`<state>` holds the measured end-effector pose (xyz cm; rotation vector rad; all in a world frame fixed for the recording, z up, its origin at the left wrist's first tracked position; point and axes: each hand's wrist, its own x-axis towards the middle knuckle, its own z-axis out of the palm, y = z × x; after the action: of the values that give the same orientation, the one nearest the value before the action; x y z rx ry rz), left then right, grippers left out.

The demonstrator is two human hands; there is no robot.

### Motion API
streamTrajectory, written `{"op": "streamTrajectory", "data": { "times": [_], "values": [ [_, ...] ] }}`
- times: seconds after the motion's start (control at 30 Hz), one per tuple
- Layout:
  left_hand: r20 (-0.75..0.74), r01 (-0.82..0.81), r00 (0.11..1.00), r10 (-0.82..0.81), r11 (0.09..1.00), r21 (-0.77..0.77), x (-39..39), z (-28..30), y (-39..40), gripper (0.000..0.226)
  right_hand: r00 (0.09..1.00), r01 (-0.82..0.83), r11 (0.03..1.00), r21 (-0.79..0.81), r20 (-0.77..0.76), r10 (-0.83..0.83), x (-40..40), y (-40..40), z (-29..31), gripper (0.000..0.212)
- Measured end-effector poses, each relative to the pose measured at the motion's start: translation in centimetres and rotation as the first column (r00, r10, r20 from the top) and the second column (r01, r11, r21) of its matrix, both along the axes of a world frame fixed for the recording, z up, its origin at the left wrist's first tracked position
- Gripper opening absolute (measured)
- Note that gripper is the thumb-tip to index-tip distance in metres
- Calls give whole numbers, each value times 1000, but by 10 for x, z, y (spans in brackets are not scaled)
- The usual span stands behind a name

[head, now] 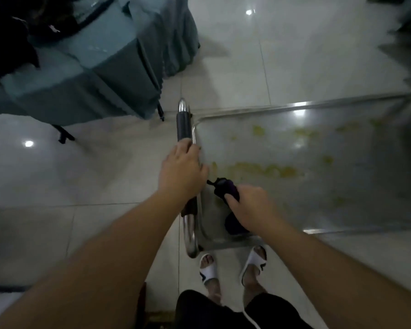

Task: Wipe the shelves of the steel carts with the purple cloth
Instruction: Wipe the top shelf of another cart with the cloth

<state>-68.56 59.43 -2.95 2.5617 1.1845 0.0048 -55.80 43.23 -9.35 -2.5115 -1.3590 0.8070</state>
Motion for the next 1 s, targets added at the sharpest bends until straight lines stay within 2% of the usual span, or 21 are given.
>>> {"op": "streamTrajectory", "data": {
  "times": [0.1, 0.17, 0.33, 0.43, 0.6, 0.73, 0.83, 1.0],
  "values": [
    [7, -8, 1000, 8, 999, -44, 13, -16, 9, 65, 984, -36, 985, 167, 178, 5, -21, 9, -4, 33],
    [19, -37, 999, 38, 996, -82, 19, -28, 7, 71, 977, -70, 965, 251, 211, 16, -42, 6, -13, 37],
    [12, -87, 996, 87, 996, -7, 21, -47, -2, 77, 968, -245, 961, 124, 83, 236, -106, -61, -71, 55],
    [0, -90, 996, 90, 996, 24, 20, -50, -6, 78, 971, -234, 969, 78, 64, 229, -122, -80, -95, 59],
    [-16, -80, 997, 81, 995, 54, 23, -52, -6, 76, 968, -211, 971, 109, 162, 192, -86, -4, -104, 60],
    [10, -115, 993, 114, 992, 52, 24, -55, -8, 71, 964, -245, 965, 98, 133, 232, -23, 91, -98, 75],
    [10, -118, 993, 117, 990, 74, 26, -58, -6, 70, 940, -295, 955, 36, 188, 283, 29, 167, -100, 72],
    [6, -116, 993, 116, 990, 86, 25, -58, -6, 68, 965, -214, 976, 51, 169, 203, 86, 232, -102, 67]
  ]
}}
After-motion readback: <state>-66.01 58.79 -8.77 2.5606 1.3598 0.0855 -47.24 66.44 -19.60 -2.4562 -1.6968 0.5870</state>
